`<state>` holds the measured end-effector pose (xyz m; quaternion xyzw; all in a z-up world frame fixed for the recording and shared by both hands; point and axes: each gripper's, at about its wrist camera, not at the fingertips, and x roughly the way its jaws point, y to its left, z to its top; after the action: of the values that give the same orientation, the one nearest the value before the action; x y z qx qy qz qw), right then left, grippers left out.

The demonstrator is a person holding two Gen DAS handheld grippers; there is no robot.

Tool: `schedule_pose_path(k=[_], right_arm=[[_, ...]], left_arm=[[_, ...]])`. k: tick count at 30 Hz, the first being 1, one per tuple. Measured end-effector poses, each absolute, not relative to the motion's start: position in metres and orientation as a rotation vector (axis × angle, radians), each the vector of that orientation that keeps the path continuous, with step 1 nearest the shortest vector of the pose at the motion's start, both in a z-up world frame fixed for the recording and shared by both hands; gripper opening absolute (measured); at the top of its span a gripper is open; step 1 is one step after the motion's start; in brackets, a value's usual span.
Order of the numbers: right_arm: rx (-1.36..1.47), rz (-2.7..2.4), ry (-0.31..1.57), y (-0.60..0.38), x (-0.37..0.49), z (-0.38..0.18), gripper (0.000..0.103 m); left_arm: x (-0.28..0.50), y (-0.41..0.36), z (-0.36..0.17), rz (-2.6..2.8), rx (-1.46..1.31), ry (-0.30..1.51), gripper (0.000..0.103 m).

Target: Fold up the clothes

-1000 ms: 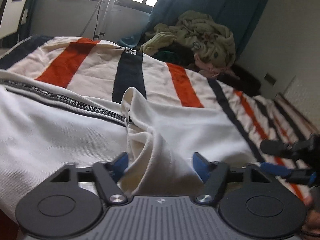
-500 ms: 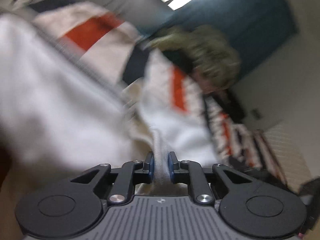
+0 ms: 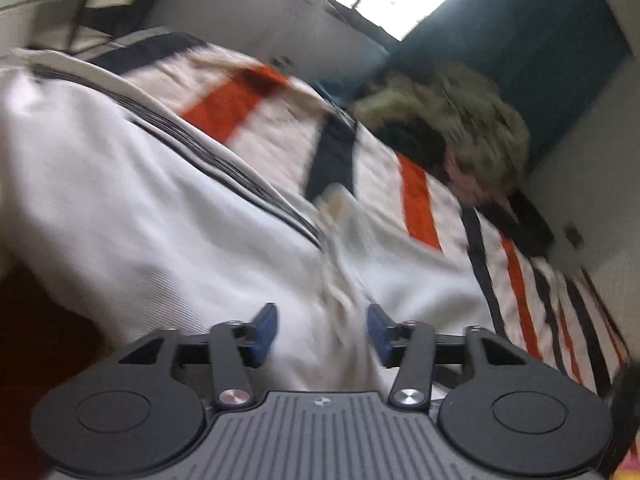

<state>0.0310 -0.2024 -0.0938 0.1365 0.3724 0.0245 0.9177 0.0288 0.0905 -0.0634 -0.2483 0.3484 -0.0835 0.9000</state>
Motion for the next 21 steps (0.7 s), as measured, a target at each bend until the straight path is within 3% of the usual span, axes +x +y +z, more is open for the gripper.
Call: schedule_pose_path(k=[2, 6, 8, 11, 15, 18, 19, 20, 21], right_arm=[[0.313, 0.048, 0.763, -0.208, 0.029, -0.093, 0.085], [0.348, 0.04, 0.758, -0.21, 0.026, -0.093, 0.085], [0.339, 0.035, 0.757, -0.208, 0.026, -0.093, 0.085], [0.322, 0.025, 0.753, -0.204, 0.026, -0.093, 0.085], [0.3, 0.013, 0.749, -0.2, 0.027, -0.093, 0.085], [0.287, 0.004, 0.749, -0.198, 0.03, -0.094, 0.085], [0.279, 0.002, 0.752, -0.197, 0.031, -0.096, 0.086], [0.271, 0.001, 0.755, -0.196, 0.033, -0.097, 0.086], [0.266, 0.001, 0.756, -0.195, 0.034, -0.098, 0.087]], left_arm=[[0.02, 0.118, -0.056, -0.056, -0.577, 0.684, 0.077], [-0.013, 0.176, -0.04, 0.205, -0.715, 0.549, 0.082], [-0.034, 0.2, -0.033, 0.294, -0.795, 0.437, 0.09], [-0.041, 0.225, -0.033, 0.383, -0.88, 0.399, 0.093], [-0.018, 0.25, -0.057, 0.373, -1.05, 0.482, 0.092], [0.003, 0.262, -0.074, 0.378, -1.16, 0.511, 0.087], [0.006, 0.267, -0.078, 0.392, -1.179, 0.516, 0.075], [0.008, 0.273, -0.081, 0.409, -1.193, 0.521, 0.055], [0.011, 0.279, -0.084, 0.427, -1.207, 0.525, 0.046]])
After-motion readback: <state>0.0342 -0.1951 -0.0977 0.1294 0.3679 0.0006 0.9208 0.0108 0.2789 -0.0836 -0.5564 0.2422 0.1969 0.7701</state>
